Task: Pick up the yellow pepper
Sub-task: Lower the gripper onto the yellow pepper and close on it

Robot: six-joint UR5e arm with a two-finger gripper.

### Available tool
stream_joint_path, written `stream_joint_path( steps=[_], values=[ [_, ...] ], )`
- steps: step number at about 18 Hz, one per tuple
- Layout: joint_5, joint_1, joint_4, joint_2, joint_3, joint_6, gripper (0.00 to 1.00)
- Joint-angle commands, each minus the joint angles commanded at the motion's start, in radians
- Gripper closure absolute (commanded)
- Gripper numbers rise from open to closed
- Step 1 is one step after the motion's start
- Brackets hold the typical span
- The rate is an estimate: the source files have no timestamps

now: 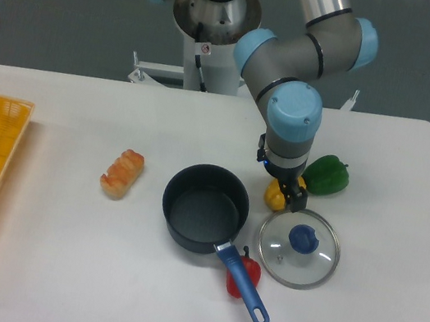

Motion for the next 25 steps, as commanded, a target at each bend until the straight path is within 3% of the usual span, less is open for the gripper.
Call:
stream_joint_path(
  steps=[25],
  values=[
    [0.023, 0.009, 0.015, -0.075, -0.011, -0.011, 0.00]
  ],
)
